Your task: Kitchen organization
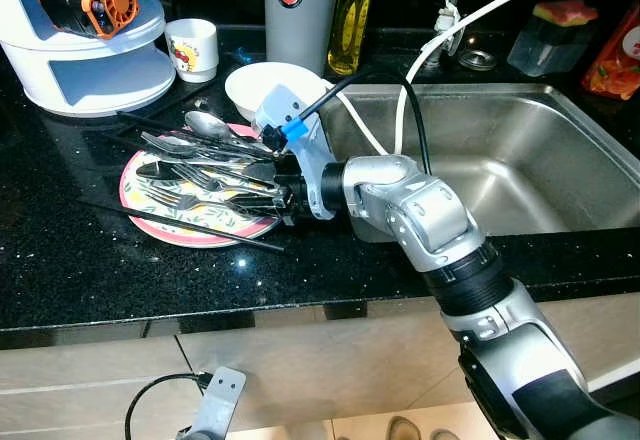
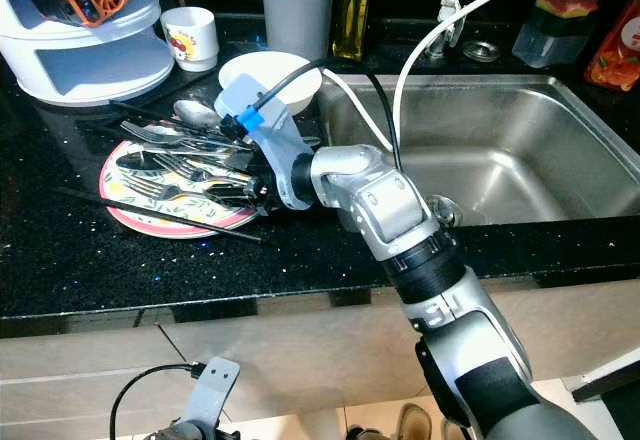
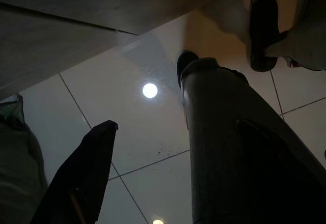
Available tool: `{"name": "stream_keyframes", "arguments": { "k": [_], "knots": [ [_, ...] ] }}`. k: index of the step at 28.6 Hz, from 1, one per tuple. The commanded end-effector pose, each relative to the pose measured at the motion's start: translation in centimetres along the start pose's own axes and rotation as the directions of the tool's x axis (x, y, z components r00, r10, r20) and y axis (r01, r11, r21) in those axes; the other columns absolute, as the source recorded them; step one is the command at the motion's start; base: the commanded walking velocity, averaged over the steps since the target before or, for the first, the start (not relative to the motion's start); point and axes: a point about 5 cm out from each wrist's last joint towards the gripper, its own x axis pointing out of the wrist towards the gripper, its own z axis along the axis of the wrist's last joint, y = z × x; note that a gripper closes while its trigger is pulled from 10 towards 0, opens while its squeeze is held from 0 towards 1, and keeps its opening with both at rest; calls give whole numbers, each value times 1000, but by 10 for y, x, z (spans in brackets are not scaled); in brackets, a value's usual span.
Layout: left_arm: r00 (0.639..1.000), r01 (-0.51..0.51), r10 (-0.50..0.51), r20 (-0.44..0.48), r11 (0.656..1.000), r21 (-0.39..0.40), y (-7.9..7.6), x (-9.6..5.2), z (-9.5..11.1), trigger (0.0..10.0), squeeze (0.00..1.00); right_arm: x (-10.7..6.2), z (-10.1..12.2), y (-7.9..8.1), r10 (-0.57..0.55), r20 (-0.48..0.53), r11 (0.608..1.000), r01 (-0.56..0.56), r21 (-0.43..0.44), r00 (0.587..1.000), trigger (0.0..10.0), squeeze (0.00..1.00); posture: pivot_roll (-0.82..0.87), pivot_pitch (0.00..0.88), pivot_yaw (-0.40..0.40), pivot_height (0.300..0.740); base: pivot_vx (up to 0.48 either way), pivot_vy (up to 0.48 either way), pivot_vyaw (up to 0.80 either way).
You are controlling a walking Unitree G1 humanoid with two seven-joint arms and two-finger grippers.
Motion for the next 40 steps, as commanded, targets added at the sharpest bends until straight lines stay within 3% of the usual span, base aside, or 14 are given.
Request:
{"name": "stream_keyframes", "arguments": {
  "k": [1, 9, 10, 11, 16, 17, 18, 19, 34, 37, 39, 40],
  "knots": [
    [994, 32, -34, -104, 999, -22, -9, 1, -25, 10000, 0, 1, -8, 0, -6, -52, 1000, 6, -1, 999, 10000, 0, 26, 63, -86, 740, 0, 0, 0],
    [994, 33, -35, -103, 999, -22, -10, 1, -26, 10000, 0, 1, -15, -1, -20, -111, 999, 17, -36, 994, 10000, 0, 26, 62, -88, 740, 0, 0, 0],
    [994, 33, -35, -103, 999, -23, -10, 1, -26, 10000, 0, 1, -16, -1, -21, -114, 999, 16, -39, 993, 9137, 0, 26, 64, -88, 740, 0, 0, 0],
    [994, 34, -36, -103, 999, -24, -10, 1, -26, 10000, 0, 1, -15, 0, -9, -104, 999, 6, -33, 995, 9922, 0, 26, 64, -88, 740, 0, 0, 0],
    [994, 33, -36, -103, 999, -24, -10, 1, -25, 10000, 0, 1, -14, 0, -4, -102, 999, 1, -32, 995, 10000, 0, 25, 67, -87, 740, 0, 0, 0],
    [994, 33, -35, -104, 999, -24, -10, 1, -25, 10000, 0, 0, -14, -1, -6, -111, 999, 2, -34, 994, 4235, 0, 24, 67, -87, 740, 0, 0, 0],
    [994, 33, -35, -104, 999, -24, -10, 1, -25, 10000, 0, 0, -15, -1, -7, -115, 999, 3, -35, 993, 4235, 0, 24, 67, -87, 740, 0, 0, 0],
    [994, 33, -35, -105, 999, -24, -10, 1, -25, 10000, 0, 0, -16, -1, -2, -128, 999, -2, -36, 992, 0, 0, 24, 69, -85, 740, 0, 0, 0],
    [994, 30, -33, -102, 999, -25, -8, 1, -24, 10000, 0, -1, -16, -4, 11, -138, 1000, -14, -18, 990, 0, 0, 20, 73, -84, 740, 0, 0, 0],
    [994, 30, -33, -102, 999, -25, -8, 1, -24, 10000, 0, -1, -6, -3, 39, -43, 999, -38, 21, 998, 0, 0, 20, 73, -81, 740, 0, 0, 0],
    [994, 30, -33, -102, 999, -24, -8, 1, -24, 10000, 0, -4, 8, -2, 77, 79, 994, -83, 72, 994, 0, 0, 20, 73, -82, 740, 0, 0, 0],
    [994, 30, -33, -102, 999, -24, -8, 1, -24, 10000, 0, -4, 8, -2, 77, 79, 994, -83, 72, 994, 0, 0, 20, 73, -82, 740, 0, 0, 0]
  ]
}}
